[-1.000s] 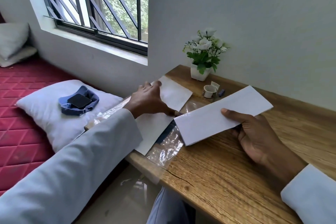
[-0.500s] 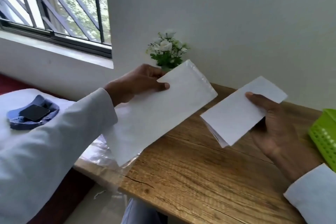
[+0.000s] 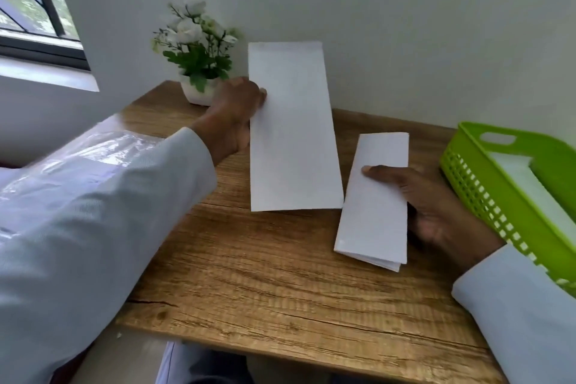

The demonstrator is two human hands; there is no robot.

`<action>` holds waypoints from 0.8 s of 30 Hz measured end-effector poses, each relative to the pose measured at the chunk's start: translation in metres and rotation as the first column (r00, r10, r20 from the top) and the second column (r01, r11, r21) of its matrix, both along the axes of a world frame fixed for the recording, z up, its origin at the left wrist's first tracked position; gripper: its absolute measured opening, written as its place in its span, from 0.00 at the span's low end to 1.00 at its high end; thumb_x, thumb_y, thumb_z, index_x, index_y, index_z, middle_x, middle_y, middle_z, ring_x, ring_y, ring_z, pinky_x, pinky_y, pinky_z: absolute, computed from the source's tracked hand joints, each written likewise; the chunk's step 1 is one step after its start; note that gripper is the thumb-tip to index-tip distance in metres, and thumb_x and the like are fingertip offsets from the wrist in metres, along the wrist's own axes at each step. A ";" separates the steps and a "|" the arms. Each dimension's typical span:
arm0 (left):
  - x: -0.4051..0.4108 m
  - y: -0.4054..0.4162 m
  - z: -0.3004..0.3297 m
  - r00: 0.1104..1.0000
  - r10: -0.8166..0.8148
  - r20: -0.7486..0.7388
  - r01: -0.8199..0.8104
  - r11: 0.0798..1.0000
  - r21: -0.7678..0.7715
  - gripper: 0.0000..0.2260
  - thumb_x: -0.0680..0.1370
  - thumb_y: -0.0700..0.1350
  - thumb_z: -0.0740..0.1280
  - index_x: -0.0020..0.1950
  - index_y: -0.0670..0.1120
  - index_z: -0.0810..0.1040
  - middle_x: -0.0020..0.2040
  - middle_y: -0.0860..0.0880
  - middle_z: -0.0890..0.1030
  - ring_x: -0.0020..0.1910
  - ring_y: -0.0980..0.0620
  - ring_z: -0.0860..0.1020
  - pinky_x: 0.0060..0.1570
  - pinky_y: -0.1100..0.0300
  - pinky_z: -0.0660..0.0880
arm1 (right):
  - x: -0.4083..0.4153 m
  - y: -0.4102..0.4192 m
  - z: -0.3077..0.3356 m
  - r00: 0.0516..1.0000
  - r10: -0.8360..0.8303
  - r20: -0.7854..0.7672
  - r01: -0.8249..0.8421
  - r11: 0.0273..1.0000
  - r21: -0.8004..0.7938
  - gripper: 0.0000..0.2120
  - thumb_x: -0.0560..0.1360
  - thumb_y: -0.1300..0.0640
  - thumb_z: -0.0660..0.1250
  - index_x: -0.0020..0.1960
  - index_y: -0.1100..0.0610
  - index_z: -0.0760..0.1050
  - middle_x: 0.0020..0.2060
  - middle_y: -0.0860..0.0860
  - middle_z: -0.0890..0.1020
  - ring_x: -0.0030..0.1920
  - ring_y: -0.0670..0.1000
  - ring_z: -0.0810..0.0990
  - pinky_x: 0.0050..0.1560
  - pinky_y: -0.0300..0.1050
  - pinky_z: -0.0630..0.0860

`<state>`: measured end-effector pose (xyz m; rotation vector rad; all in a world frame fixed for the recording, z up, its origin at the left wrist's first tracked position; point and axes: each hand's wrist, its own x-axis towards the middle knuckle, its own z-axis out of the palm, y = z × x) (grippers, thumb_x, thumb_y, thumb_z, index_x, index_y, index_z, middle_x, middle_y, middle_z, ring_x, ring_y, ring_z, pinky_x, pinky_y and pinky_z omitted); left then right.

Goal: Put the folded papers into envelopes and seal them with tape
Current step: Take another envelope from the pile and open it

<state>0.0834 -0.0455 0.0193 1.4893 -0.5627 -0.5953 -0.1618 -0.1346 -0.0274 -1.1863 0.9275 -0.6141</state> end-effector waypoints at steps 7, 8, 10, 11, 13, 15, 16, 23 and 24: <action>-0.007 -0.009 -0.016 0.990 0.000 -0.138 -0.008 0.998 -0.061 0.08 0.80 0.32 0.58 0.47 0.42 0.74 0.47 0.43 0.76 0.49 0.44 0.77 0.52 0.47 0.79 | -0.005 -0.005 -0.004 1.000 0.004 0.019 -0.003 0.999 -0.043 0.17 0.72 0.58 0.75 0.59 0.58 0.79 0.46 0.57 0.87 0.43 0.57 0.87 0.38 0.55 0.84; -0.007 -0.009 -0.019 0.998 -0.041 -0.044 0.040 0.999 -0.014 0.07 0.80 0.33 0.58 0.50 0.41 0.74 0.48 0.43 0.76 0.51 0.43 0.77 0.54 0.47 0.77 | -0.004 -0.005 -0.004 0.999 -0.010 0.034 0.012 0.999 -0.045 0.16 0.72 0.59 0.75 0.59 0.58 0.79 0.45 0.56 0.87 0.43 0.57 0.87 0.37 0.53 0.83; -0.011 -0.006 -0.022 0.983 -0.143 0.112 0.133 0.987 0.087 0.08 0.80 0.35 0.61 0.57 0.40 0.75 0.47 0.45 0.78 0.48 0.46 0.77 0.49 0.52 0.78 | -0.004 -0.004 -0.003 0.997 -0.042 0.069 0.046 0.998 -0.052 0.16 0.73 0.60 0.74 0.60 0.59 0.78 0.45 0.57 0.87 0.43 0.57 0.87 0.37 0.53 0.83; -0.012 -0.003 -0.022 0.962 -0.219 0.160 0.198 0.970 0.138 0.09 0.79 0.35 0.62 0.58 0.39 0.76 0.47 0.45 0.79 0.47 0.47 0.78 0.46 0.56 0.77 | -0.003 -0.004 -0.001 0.994 -0.063 0.089 0.068 0.996 -0.058 0.16 0.73 0.60 0.74 0.60 0.59 0.78 0.45 0.57 0.87 0.43 0.58 0.87 0.38 0.53 0.83; -0.013 0.004 -0.019 0.908 -0.378 0.182 0.330 0.911 0.247 0.12 0.79 0.36 0.63 0.62 0.38 0.77 0.53 0.45 0.81 0.51 0.46 0.80 0.50 0.55 0.77 | -0.003 -0.005 0.001 0.986 -0.108 0.125 0.116 0.992 -0.058 0.16 0.74 0.61 0.73 0.61 0.58 0.77 0.47 0.57 0.87 0.45 0.58 0.87 0.41 0.53 0.84; -0.014 0.011 -0.009 0.845 -0.512 0.155 0.443 0.832 0.335 0.14 0.79 0.37 0.65 0.63 0.45 0.79 0.57 0.45 0.83 0.56 0.44 0.81 0.58 0.49 0.77 | -0.004 -0.006 0.005 0.972 -0.151 0.177 0.162 0.986 -0.049 0.13 0.75 0.62 0.71 0.59 0.57 0.78 0.48 0.56 0.87 0.49 0.58 0.86 0.47 0.57 0.83; -0.015 0.014 -0.002 0.806 -0.564 0.179 0.474 0.797 0.375 0.14 0.79 0.38 0.65 0.63 0.48 0.80 0.58 0.46 0.83 0.57 0.44 0.81 0.60 0.48 0.76 | -0.005 -0.008 0.007 0.964 -0.171 0.204 0.184 0.982 -0.042 0.12 0.75 0.63 0.70 0.58 0.56 0.79 0.49 0.56 0.86 0.50 0.58 0.85 0.51 0.59 0.82; -0.032 0.022 0.032 0.678 -0.680 0.279 0.536 0.718 0.445 0.15 0.80 0.35 0.63 0.65 0.46 0.79 0.57 0.46 0.84 0.56 0.46 0.82 0.61 0.46 0.76 | -0.009 -0.010 0.002 0.956 -0.052 0.287 0.045 0.998 0.033 0.20 0.71 0.61 0.71 0.63 0.57 0.79 0.51 0.58 0.86 0.49 0.59 0.85 0.47 0.58 0.82; -0.036 0.022 0.037 0.653 -0.694 0.303 0.541 0.708 0.454 0.14 0.80 0.35 0.63 0.63 0.45 0.80 0.55 0.45 0.84 0.55 0.45 0.83 0.59 0.45 0.77 | -0.010 -0.012 0.001 0.949 -0.035 0.312 0.022 0.999 0.045 0.18 0.71 0.61 0.71 0.61 0.56 0.80 0.49 0.57 0.86 0.45 0.58 0.86 0.43 0.56 0.83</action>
